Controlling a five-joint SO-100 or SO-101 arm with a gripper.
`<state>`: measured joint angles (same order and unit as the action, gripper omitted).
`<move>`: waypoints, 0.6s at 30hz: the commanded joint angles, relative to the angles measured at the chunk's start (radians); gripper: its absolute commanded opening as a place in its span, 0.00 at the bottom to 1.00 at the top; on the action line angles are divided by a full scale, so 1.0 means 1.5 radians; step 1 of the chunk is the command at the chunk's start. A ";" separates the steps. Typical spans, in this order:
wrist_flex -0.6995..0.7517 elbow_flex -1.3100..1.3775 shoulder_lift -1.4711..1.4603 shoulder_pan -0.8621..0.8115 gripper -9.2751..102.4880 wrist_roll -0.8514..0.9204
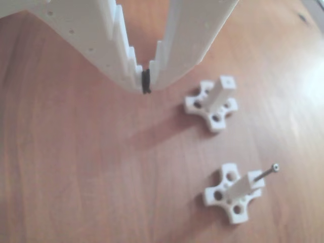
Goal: Grab the screw and set it in the hole.
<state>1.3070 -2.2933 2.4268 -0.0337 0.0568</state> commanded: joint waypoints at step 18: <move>-0.020 0.264 -0.236 -0.043 0.09 0.001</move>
<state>1.3008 -2.0172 2.0739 -0.0920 0.0568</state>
